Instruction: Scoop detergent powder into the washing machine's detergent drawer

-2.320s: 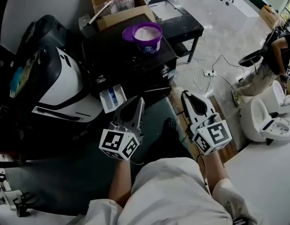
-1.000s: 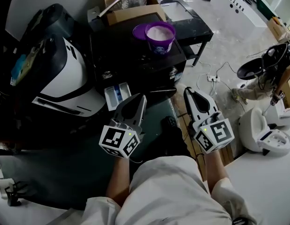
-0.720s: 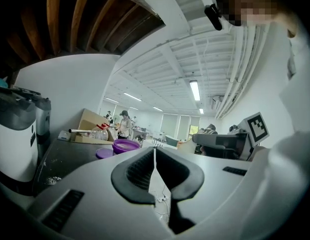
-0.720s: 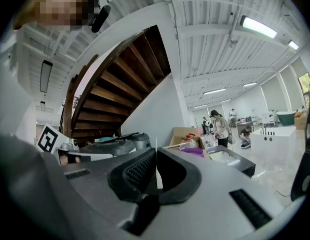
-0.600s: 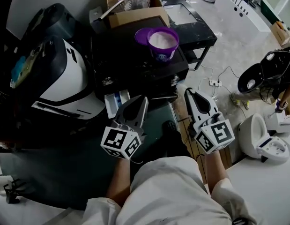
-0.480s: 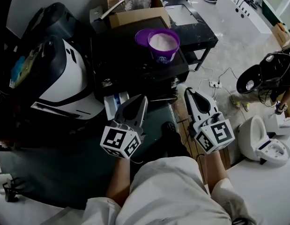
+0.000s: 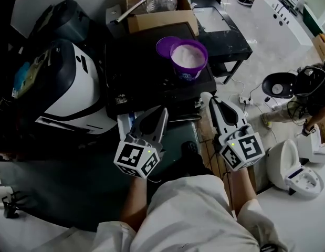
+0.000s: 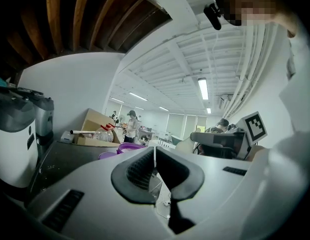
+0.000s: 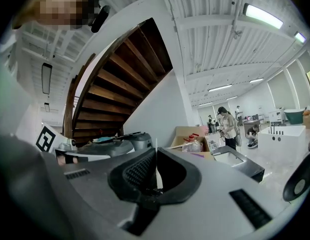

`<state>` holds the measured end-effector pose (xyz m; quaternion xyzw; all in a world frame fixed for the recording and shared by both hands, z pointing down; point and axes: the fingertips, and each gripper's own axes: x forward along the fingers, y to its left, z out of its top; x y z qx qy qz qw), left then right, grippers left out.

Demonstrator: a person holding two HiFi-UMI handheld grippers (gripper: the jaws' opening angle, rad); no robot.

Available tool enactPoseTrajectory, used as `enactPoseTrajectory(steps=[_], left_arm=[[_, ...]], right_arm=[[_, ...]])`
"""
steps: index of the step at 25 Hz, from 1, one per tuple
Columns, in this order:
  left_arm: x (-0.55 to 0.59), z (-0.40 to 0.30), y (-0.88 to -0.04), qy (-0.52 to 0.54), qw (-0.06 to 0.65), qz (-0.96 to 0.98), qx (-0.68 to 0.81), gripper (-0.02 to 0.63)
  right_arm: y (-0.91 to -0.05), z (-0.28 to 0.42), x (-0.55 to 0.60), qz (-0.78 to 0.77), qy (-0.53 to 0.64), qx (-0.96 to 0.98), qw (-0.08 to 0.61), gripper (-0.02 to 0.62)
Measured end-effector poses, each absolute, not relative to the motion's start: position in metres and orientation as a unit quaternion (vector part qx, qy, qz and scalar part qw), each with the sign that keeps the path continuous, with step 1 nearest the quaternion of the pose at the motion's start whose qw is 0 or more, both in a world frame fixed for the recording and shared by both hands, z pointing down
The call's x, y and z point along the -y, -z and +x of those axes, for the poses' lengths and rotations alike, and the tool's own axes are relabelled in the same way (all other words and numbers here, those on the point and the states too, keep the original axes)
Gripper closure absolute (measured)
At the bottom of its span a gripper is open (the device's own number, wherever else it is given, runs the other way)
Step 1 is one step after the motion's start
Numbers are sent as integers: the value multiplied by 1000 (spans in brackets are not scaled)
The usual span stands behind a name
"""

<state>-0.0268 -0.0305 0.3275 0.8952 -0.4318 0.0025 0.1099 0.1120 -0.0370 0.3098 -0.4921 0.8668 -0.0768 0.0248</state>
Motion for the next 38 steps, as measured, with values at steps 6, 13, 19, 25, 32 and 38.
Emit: enactPoseTrajectory(steps=[6, 13, 19, 25, 32, 38], left_arm=[[56, -22, -327, -5, 112, 888, 446, 579], [79, -13, -330, -8, 114, 879, 462, 580], [97, -6, -333, -11, 118, 871, 478, 580], [114, 3, -337, -14, 122, 862, 491, 579], [130, 10, -342, -18, 126, 853, 507, 580], [139, 15, -345, -21, 127, 846, 517, 580]], right_arm=[[-310, 117, 69, -479, 81, -874, 25, 580], [-316, 123, 105, -462, 86, -882, 25, 580], [-319, 128, 133, -445, 88, -891, 21, 580], [-329, 135, 161, -430, 94, -898, 13, 580], [-337, 139, 190, -418, 105, -902, 6, 580], [-342, 140, 210, -409, 108, -906, 0, 580]])
